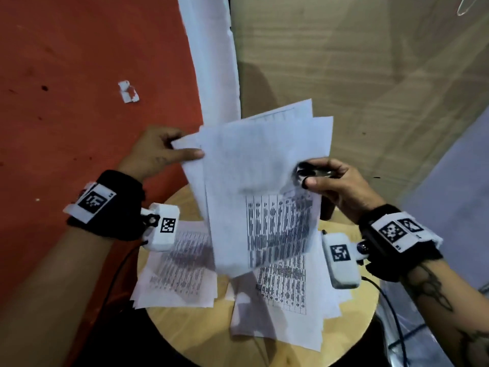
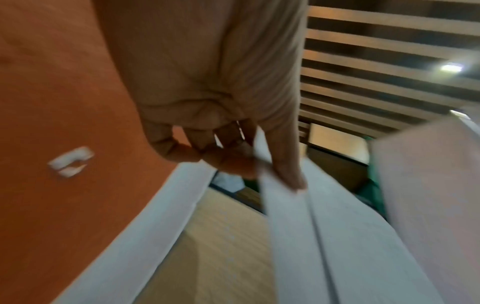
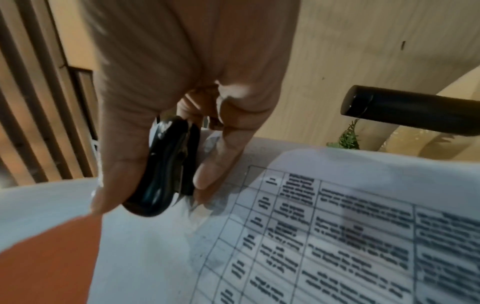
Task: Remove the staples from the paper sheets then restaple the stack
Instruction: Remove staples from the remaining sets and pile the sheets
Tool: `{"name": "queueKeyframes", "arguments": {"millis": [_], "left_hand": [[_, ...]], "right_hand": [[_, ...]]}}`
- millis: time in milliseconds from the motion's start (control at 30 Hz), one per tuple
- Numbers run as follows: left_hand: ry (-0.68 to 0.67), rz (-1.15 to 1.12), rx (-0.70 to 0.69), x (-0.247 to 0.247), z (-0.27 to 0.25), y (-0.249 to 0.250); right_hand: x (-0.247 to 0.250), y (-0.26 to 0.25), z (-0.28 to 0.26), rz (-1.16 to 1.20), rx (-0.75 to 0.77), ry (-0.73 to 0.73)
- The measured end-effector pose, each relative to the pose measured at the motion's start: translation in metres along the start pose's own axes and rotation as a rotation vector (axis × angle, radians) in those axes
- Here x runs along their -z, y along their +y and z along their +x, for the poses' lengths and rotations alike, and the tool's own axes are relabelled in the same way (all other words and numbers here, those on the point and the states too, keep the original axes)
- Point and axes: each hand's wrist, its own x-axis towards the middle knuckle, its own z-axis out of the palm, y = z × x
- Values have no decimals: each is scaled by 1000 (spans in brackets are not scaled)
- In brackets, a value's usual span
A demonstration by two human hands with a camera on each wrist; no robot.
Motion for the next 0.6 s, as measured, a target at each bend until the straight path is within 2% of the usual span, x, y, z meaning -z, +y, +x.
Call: {"name": "queueKeyframes", "arguments": {"millis": [67, 133, 167, 200, 267, 333, 467, 600], "left_hand": [[148, -287, 135, 2, -12, -22], [122, -650, 269, -9, -25, -41], [76, -725, 332, -19, -31, -47], [39, -706, 368, -31, -38, -50], [2, -637, 353, -56, -51, -55], [32, -640, 384, -70, -58, -60], [61, -639, 518, -67, -65, -90], [105, -455, 610, -39, -61, -140]], "right_hand": [[7, -1, 2, 76, 1, 51], [6, 2, 2, 103, -24, 73], [4, 6, 2, 100, -41, 81], [1, 12, 2, 97, -62, 84], [-5, 26, 5, 102, -109, 97], [-9, 41, 8, 149, -154, 104], [-11, 64, 11, 161, -261, 91], [13, 105, 2, -41, -400, 272]]}}
